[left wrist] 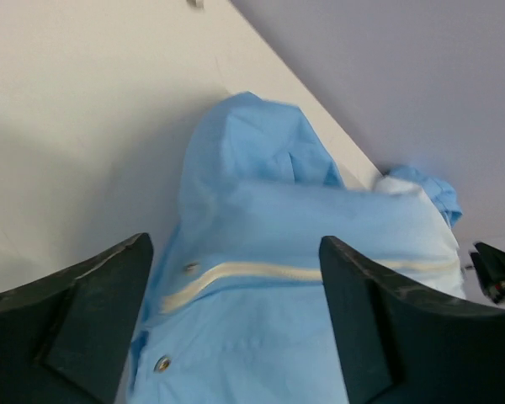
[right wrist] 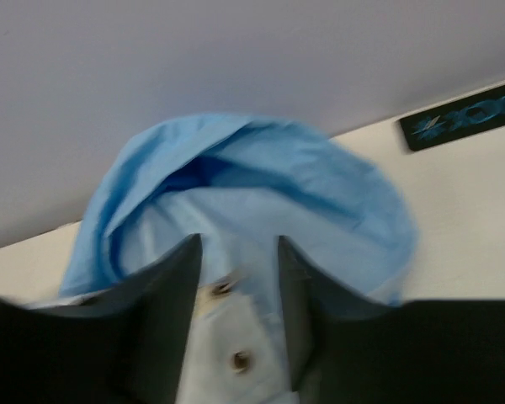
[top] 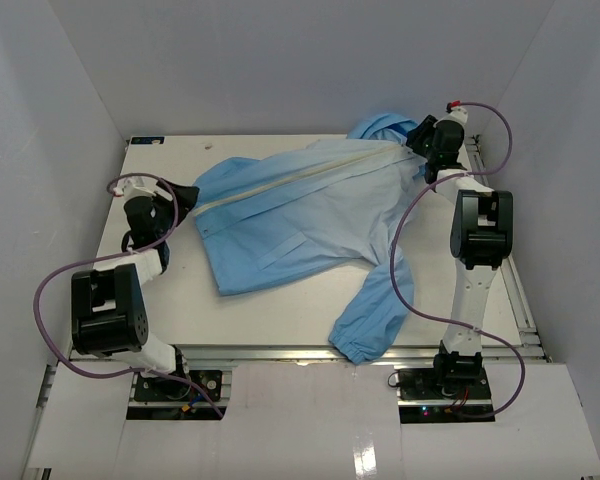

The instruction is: Zip up the jacket

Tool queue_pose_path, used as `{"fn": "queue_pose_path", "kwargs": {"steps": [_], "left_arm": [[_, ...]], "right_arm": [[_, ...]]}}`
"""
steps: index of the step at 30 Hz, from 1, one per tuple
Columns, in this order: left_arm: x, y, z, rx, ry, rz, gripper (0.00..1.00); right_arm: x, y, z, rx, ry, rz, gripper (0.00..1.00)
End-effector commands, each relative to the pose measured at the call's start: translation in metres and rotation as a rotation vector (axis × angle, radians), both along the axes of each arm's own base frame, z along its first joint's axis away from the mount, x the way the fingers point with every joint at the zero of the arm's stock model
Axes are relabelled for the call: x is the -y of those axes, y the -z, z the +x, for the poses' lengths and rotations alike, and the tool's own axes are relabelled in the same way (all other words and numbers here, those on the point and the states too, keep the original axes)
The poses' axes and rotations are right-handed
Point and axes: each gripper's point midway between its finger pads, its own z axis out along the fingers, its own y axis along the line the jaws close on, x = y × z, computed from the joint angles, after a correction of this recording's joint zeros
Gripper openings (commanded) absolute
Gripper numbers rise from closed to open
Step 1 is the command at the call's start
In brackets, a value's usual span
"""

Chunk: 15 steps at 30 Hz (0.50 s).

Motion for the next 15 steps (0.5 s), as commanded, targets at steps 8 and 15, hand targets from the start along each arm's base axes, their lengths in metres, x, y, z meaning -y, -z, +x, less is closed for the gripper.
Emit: {"fn": "queue_pose_path", "kwargs": {"steps": [8, 15], "left_arm": [[0.019, -0.084, -0.007, 0.182, 0.180, 0.125, 0.98], [0.113, -0.103, -0.043, 0.209, 0.455, 0.202, 0.98]], "right_arm": [[0.012, -0.091, -0.037, 0.119, 0.091, -0.117, 0.90], [-0.060, -0.088, -0.120, -0.013, -0.053, -0.246, 0.90]]}}
